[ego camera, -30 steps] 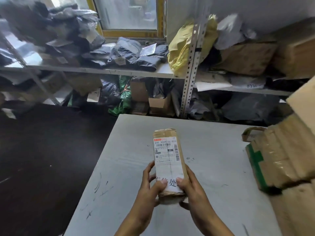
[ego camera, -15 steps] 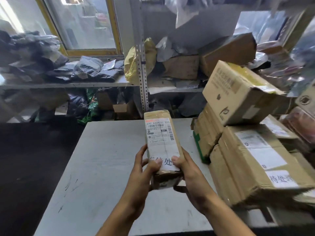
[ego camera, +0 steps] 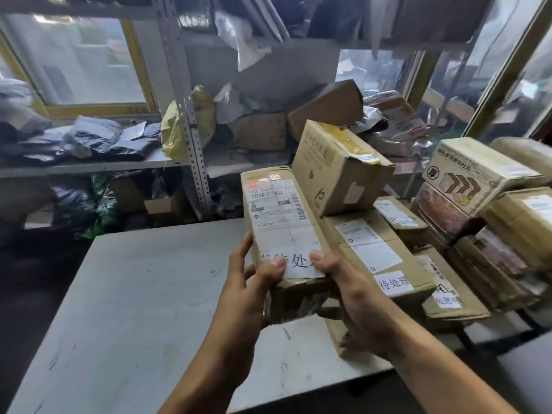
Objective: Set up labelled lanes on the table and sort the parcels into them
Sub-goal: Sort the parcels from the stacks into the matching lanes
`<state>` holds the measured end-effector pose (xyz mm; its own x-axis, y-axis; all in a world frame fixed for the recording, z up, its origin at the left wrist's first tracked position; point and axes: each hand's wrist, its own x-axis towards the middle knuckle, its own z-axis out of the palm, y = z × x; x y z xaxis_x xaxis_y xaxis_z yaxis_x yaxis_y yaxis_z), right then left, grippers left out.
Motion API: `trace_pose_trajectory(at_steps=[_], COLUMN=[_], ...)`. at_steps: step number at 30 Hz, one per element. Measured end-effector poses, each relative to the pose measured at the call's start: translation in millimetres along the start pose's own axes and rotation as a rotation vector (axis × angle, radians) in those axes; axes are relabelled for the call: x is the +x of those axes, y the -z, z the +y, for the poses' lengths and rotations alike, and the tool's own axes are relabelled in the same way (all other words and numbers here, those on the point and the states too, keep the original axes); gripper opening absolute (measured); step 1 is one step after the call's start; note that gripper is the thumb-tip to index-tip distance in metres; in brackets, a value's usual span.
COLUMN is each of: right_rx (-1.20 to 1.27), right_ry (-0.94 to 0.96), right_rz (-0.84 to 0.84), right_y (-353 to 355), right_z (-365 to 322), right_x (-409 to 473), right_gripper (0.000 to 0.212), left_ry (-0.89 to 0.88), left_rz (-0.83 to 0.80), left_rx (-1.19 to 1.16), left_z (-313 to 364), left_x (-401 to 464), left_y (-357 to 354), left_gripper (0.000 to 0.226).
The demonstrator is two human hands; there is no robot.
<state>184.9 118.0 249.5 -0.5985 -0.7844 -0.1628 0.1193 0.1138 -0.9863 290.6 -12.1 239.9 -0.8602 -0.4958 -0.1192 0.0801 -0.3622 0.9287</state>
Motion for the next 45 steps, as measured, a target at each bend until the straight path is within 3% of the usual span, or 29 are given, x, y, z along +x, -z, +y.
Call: trace_pose_trajectory(at_steps=[5,11,18,24,29,38,45], right_rx=[0.067,0.096,0.115,0.144,0.163,0.092,0.122], right_ry=[0.074,0.107,0.131,0.094,0.045,0.036,0.016], right_rz=[-0.029,-0.075,-0.109,-0.069,-0.045,-0.041,-0.016], right_y=[56.0,135.0,179.8,198.8,203.0,199.2,199.1], right_z=[-6.1,-10.0,-5.8,1.2,10.2,19.9,18.2], right_x=[-16.7,-31.1,-28.8,-13.4,1.4,8.7,8.0], right_gripper=[0.062,0.049,0.048,0.054,0.053,0.054,0.073], left_ry=[-0.003,-0.001,0.003,0.032,0.059,0.065,0.029], left_rz=[0.021,0.044,0.053,0.002,-0.003,-0.007,0.008], left_rx=[-0.003,0.013,0.074,0.147,0.173,0.172,0.15], left_z=[-9.4,-28.3,-44.9,-48.8,-56.4,-63.1,-68.9], left_x=[2.3,15.7,31.7,58.7,73.3,81.8,81.1], left_y=[-59.0,-134.5,-172.7,-182.1,-177.5,-165.2,-166.3], left_gripper=[0.074,0.072,0.073,0.072,0.056,0.08,0.081])
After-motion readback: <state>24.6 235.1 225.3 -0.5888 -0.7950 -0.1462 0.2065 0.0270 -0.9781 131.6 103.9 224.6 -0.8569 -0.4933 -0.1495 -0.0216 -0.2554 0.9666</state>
